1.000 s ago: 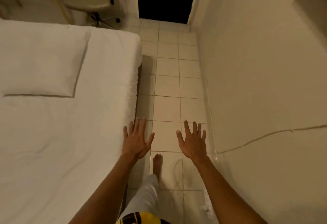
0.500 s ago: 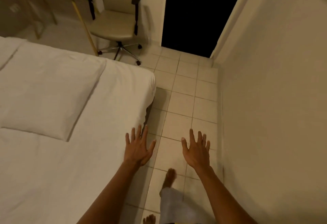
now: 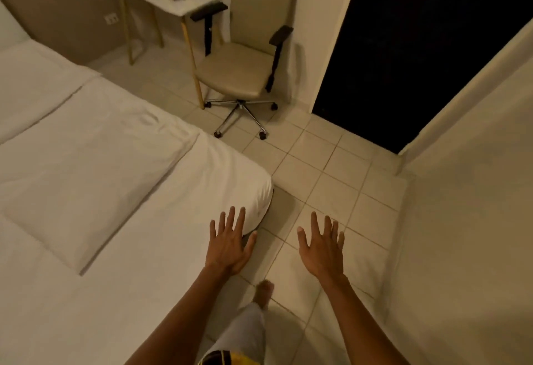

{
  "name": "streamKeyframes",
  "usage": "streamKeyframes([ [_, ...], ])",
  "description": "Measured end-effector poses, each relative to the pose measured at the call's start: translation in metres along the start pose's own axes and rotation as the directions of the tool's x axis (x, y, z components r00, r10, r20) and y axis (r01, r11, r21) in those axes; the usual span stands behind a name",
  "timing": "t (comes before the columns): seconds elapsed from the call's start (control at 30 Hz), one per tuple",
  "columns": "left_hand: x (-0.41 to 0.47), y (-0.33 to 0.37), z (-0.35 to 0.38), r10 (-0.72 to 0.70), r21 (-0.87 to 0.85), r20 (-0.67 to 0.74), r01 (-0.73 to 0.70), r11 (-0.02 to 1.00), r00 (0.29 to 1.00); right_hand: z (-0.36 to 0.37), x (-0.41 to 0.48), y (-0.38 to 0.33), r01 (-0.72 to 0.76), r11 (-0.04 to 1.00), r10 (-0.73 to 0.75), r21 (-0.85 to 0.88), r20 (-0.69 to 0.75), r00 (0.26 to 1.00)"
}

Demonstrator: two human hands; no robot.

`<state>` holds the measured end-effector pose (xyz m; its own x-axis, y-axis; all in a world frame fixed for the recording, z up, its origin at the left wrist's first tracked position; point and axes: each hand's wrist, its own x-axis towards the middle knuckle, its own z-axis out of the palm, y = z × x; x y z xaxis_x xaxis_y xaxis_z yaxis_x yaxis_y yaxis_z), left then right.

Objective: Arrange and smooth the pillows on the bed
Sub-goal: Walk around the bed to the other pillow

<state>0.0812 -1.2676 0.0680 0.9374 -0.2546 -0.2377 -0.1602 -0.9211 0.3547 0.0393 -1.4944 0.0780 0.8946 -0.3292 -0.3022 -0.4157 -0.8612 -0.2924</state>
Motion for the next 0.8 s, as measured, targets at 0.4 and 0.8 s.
streamKeyframes([
  [0.4,0.268,0.107,-0.041,-0.104,-0.004,-0.07,0.104,0.995,0.992,-0.12,0.282,0.025,0.129,0.987,-0.131,-0.101,-0.018,0.991],
  [0.8,0.461,0.121,-0.081,-0.467,-0.107,-0.164,0.455,0.884,0.869,-0.169,0.559,-0.046,0.45,0.883,-0.421,-0.135,0.202,0.884],
])
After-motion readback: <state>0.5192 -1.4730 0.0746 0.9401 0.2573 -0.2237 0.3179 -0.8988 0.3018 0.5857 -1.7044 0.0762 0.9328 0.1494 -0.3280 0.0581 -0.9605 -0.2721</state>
